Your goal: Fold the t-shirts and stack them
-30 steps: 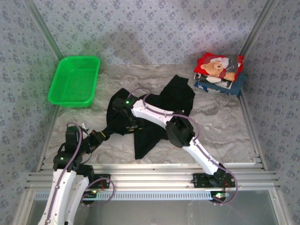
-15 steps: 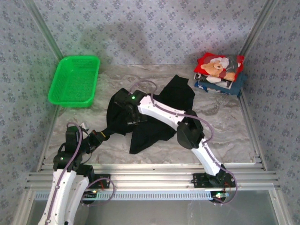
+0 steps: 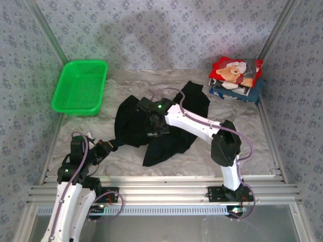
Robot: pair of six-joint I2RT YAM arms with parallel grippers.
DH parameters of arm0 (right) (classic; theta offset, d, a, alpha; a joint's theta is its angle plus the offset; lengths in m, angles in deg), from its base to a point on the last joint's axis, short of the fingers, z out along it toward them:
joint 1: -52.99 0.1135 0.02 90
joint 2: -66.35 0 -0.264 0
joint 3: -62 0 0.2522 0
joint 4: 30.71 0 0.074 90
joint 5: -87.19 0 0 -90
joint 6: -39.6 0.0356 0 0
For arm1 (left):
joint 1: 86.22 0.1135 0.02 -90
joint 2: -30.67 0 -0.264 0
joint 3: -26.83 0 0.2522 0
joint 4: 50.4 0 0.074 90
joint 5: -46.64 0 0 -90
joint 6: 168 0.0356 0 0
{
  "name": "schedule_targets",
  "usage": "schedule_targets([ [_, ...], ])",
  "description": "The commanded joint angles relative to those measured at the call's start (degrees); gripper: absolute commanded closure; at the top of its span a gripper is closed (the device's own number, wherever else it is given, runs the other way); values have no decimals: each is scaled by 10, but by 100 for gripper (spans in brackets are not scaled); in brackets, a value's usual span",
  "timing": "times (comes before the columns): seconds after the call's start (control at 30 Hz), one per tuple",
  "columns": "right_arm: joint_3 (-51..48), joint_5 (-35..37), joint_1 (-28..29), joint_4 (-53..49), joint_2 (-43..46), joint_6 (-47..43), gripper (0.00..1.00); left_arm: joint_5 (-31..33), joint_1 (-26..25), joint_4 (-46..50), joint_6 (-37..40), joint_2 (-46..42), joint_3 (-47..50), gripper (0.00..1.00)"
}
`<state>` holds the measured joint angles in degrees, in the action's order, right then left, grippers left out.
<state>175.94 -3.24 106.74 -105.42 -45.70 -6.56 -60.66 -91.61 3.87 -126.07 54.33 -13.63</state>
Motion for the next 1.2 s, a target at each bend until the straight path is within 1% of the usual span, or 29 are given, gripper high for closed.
schedule_targets([
  [0.0, -54, -34, -1, 37, -6, -32, 86, 7, -3, 0, -4, -4, -4, 100],
  [0.07, -84, -46, 0, 50, -13, -33, 82, 8, -3, 3, -4, -3, -4, 100],
  [0.13, -113, -52, 0, 69, -9, -26, 76, 9, -4, 8, -3, -5, -4, 100],
  [0.33, -139, -36, -1, 71, 5, -23, 68, 12, -3, 11, -5, -9, -1, 100],
  [0.57, -171, -22, -14, 91, 44, -3, 68, 16, -3, 7, -5, -5, 2, 100],
  [0.77, -220, -13, -28, 133, 95, 24, 67, 17, -3, 3, -5, -1, 5, 100],
  [0.87, -236, -22, -37, 148, 99, 30, 67, 14, -3, -2, -7, 1, 8, 100],
  [1.03, -246, -45, -41, 176, 87, 40, 72, 11, -3, -9, -7, 8, 9, 100],
  [1.07, -246, -50, -41, 180, 85, 42, 72, 11, -3, -10, -7, 8, 9, 100],
  [1.17, -247, -70, -44, 201, 94, 54, 66, 8, -3, -9, -6, 8, 9, 100],
])
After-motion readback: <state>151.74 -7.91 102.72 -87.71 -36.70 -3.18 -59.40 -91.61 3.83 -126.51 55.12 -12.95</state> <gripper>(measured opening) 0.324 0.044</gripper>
